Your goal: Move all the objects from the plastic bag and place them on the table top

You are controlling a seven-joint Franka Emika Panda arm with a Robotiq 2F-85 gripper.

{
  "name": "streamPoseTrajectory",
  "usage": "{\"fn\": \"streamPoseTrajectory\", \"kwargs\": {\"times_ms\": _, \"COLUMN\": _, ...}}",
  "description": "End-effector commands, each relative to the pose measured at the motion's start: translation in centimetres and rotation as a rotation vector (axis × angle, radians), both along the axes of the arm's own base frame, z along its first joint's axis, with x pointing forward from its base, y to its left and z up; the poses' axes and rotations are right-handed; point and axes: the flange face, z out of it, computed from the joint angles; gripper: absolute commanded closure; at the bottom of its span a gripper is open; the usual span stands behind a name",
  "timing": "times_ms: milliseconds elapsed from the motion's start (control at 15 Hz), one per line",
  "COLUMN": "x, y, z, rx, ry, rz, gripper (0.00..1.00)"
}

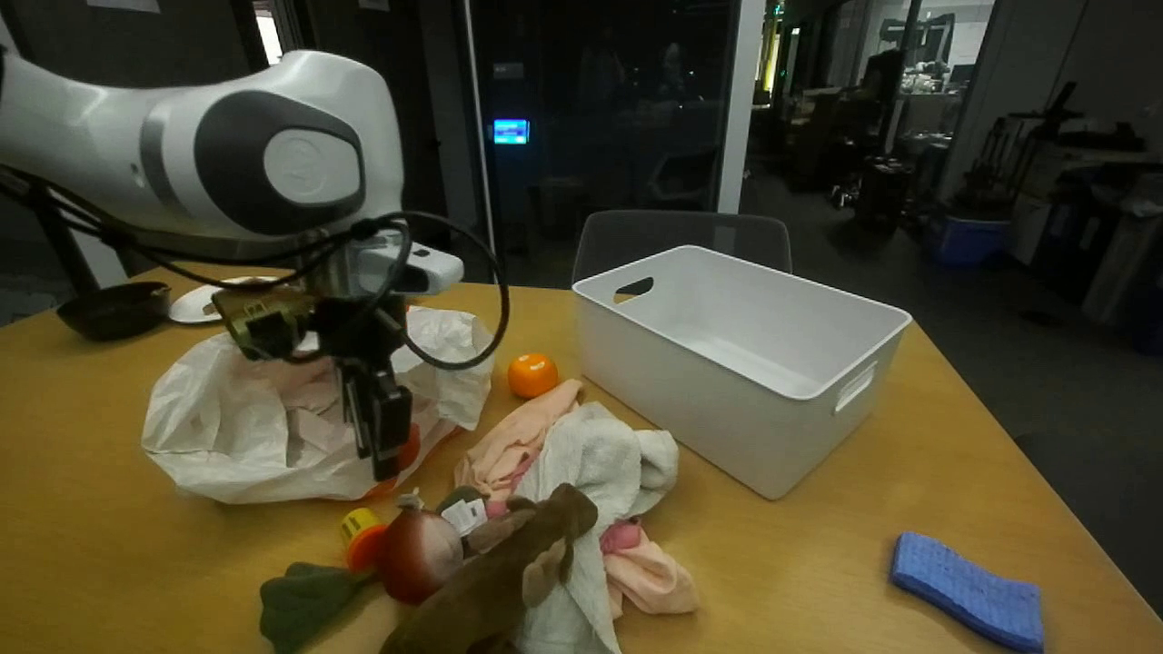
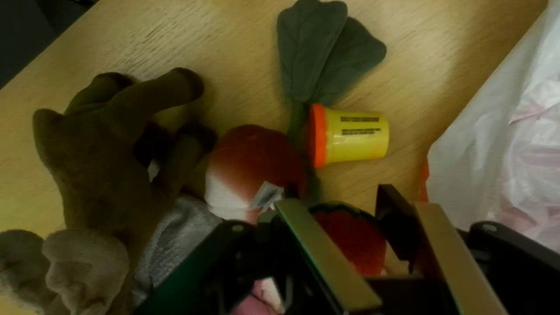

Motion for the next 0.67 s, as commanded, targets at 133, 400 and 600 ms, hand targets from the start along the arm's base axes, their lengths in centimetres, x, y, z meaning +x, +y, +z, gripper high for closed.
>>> {"fn": "streamPoseTrajectory", "kwargs": {"times_ms": 133, "x": 0.8, "y": -4.0, "z": -4.1, "rx": -0.069, "ry": -0.109, "rz": 0.003, "gripper": 0.77}}
{"fn": "streamPoseTrajectory", "kwargs": {"times_ms": 400, "x": 2.5, "y": -5.5, "z": -6.3, "rx": -0.079, "ry": -0.197, "rz": 0.001, "gripper": 0.29}}
{"fn": "streamPoseTrajectory", "kwargs": {"times_ms": 600, "x": 3.3, "y": -5.5, "z": -6.1, "rx": -0.062, "ry": -0.239, "rz": -0.022, "gripper": 0.13}}
